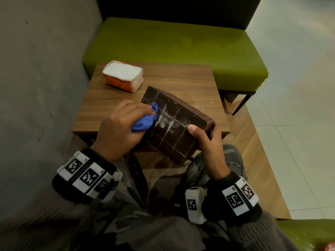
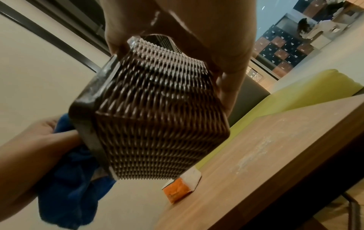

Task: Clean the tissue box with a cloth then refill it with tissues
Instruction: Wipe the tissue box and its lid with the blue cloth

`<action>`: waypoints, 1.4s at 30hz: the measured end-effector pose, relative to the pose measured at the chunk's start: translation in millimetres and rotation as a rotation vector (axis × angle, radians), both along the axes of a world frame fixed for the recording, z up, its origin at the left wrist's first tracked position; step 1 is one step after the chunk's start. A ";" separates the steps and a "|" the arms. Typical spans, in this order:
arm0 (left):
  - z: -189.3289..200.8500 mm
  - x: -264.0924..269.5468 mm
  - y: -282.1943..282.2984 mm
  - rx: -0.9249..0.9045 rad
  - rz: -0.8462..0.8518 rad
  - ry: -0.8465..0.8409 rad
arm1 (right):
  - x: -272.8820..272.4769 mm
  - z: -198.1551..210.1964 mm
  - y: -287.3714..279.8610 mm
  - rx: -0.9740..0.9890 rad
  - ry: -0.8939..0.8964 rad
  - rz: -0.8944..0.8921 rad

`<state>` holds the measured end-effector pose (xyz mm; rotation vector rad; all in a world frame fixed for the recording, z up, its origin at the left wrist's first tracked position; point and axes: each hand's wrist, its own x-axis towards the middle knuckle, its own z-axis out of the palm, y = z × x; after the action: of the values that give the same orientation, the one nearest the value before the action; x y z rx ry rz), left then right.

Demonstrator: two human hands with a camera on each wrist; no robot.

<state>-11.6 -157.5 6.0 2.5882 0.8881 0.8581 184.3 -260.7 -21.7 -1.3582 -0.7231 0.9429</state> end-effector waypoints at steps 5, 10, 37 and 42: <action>-15.0 -3.9 -17.4 -0.065 -0.070 -0.010 | 8.7 4.0 1.3 0.006 0.031 -0.076; -9.9 3.9 -24.9 -0.002 -0.102 -0.001 | 3.2 0.6 1.3 -0.026 0.026 -0.046; -2.5 19.4 -23.2 0.018 0.014 -0.077 | -6.3 -0.5 0.3 0.000 -0.010 -0.047; -6.4 26.2 -31.7 -0.084 0.019 -0.166 | -4.2 -2.0 2.5 -0.012 -0.037 -0.088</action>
<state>14.6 -189.2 -0.4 2.4004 0.8828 1.0018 180.1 -258.2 -23.6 -1.4095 -0.6815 0.8555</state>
